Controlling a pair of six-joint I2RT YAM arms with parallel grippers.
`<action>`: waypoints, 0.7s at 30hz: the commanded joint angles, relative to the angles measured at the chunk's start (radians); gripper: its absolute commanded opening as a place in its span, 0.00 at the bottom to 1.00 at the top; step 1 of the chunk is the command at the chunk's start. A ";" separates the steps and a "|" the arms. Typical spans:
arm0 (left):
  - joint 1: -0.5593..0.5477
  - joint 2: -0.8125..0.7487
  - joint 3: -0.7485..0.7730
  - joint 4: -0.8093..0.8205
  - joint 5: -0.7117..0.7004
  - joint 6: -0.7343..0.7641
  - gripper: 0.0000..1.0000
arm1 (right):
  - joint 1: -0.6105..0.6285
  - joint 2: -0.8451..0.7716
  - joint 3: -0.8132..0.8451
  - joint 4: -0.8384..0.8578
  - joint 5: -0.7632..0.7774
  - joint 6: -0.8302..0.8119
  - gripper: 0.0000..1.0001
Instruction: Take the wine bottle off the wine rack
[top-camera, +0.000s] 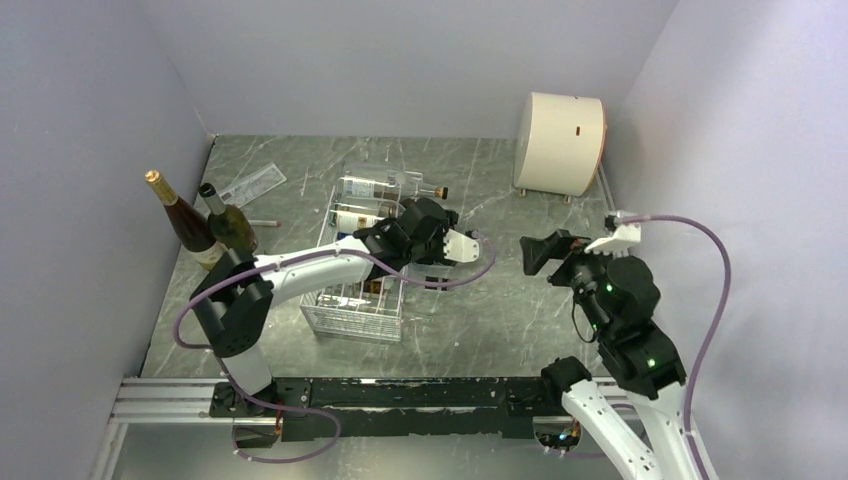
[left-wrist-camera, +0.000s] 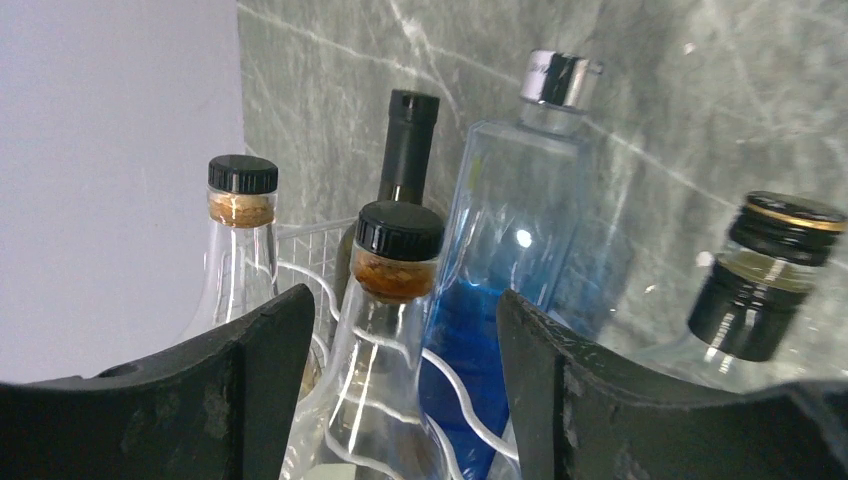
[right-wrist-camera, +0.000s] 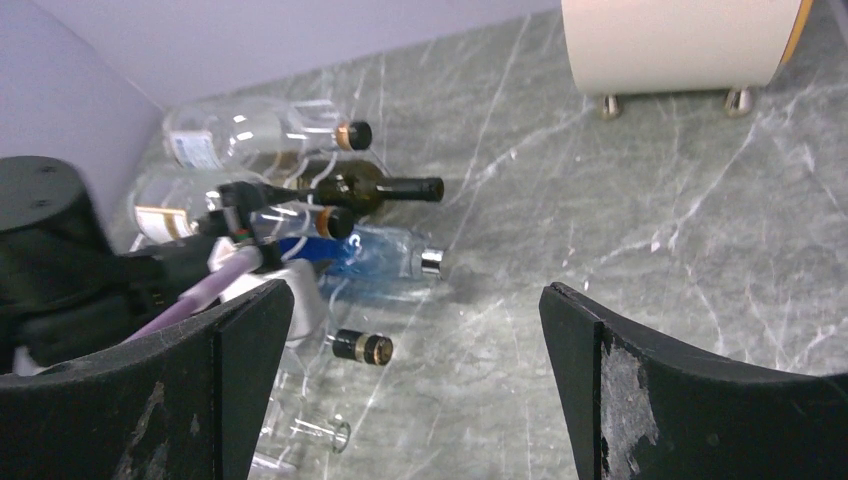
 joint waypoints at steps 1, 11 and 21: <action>0.028 0.052 0.047 0.088 -0.065 0.042 0.69 | 0.007 -0.085 0.003 0.015 0.037 -0.008 1.00; 0.026 0.118 0.063 0.123 -0.178 0.067 0.43 | 0.007 -0.080 0.003 0.013 0.031 -0.010 1.00; -0.020 -0.075 0.046 0.112 -0.200 0.019 0.07 | 0.006 -0.087 0.000 0.019 0.024 -0.014 1.00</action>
